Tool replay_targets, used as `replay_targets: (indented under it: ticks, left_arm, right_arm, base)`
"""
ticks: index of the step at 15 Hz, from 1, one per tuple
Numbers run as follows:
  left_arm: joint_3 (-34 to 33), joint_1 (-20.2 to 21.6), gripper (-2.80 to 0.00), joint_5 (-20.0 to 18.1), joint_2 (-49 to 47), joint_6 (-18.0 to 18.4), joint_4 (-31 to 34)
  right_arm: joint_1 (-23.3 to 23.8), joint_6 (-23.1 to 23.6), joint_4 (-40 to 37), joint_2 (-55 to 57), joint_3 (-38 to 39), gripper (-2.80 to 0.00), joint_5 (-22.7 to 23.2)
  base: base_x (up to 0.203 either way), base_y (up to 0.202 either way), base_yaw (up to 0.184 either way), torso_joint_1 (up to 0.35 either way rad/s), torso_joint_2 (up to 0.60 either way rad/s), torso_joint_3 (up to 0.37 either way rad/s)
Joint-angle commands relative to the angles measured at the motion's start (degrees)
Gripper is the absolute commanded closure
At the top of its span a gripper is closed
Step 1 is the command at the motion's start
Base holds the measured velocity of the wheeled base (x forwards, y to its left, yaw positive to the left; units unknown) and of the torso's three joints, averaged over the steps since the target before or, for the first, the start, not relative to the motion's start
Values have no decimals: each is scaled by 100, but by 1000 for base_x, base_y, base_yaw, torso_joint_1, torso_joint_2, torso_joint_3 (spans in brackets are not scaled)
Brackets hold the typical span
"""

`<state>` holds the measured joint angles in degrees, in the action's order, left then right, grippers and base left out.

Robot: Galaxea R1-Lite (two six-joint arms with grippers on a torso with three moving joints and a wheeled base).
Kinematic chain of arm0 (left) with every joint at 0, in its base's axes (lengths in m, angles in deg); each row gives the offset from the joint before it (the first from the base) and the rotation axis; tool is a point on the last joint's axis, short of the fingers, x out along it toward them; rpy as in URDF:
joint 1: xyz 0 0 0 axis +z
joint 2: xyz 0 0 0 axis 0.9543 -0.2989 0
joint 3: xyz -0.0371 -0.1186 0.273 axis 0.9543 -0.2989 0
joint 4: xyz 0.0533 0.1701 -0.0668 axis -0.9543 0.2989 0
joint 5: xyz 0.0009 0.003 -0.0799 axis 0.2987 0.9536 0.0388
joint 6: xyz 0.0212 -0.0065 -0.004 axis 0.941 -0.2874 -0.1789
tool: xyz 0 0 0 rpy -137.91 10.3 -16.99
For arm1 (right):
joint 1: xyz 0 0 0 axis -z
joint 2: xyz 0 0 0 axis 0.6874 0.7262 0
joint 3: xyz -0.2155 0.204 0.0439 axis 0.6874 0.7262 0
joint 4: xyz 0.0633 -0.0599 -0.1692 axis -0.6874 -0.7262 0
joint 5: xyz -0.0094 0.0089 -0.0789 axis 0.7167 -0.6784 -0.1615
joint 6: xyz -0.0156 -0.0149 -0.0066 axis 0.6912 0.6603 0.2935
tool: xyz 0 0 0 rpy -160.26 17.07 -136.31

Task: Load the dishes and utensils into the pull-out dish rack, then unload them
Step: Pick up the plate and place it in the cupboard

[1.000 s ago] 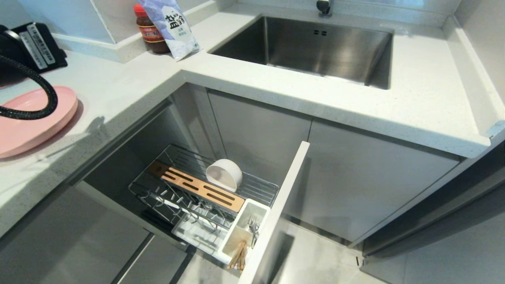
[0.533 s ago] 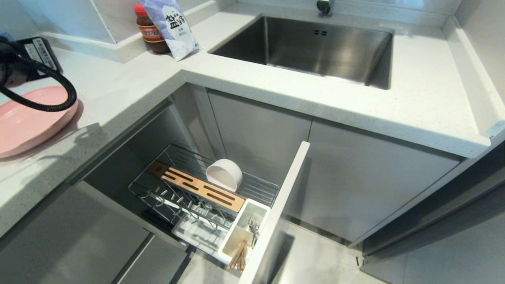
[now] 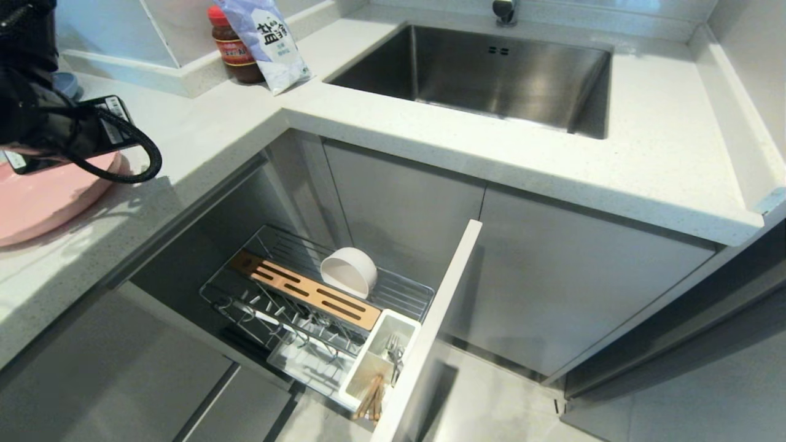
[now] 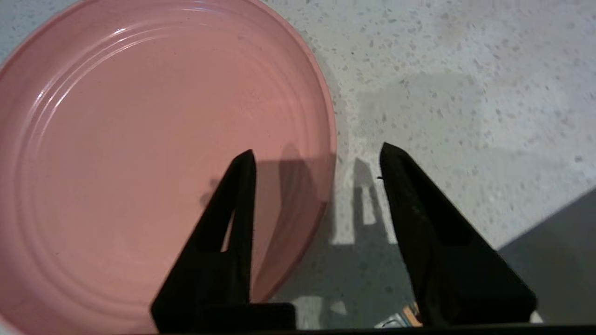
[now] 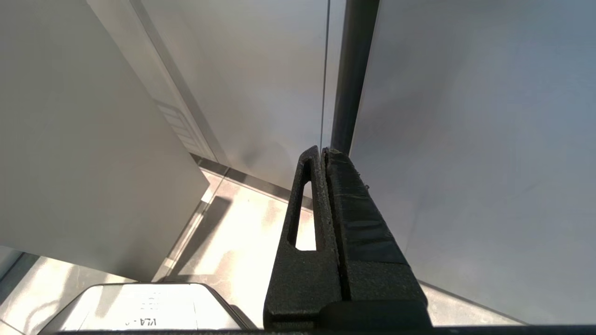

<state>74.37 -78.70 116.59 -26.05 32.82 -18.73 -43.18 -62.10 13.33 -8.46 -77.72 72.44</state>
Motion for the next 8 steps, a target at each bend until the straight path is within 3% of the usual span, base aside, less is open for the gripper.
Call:
replay_targets:
  ticks: [1, 8]
  left_arm:
    - [130, 99, -280, 28, -264, -67, 9]
    - [279, 331, -280, 26, -474, -81, 0]
  right_arm:
    - [1, -1, 2, -13, 9, 0, 0]
    - [1, -1, 2, -13, 9, 0, 0]
  base:
    - [0, 0, 0, 0, 0, 0]
    - [0, 0, 0, 0, 0, 0]
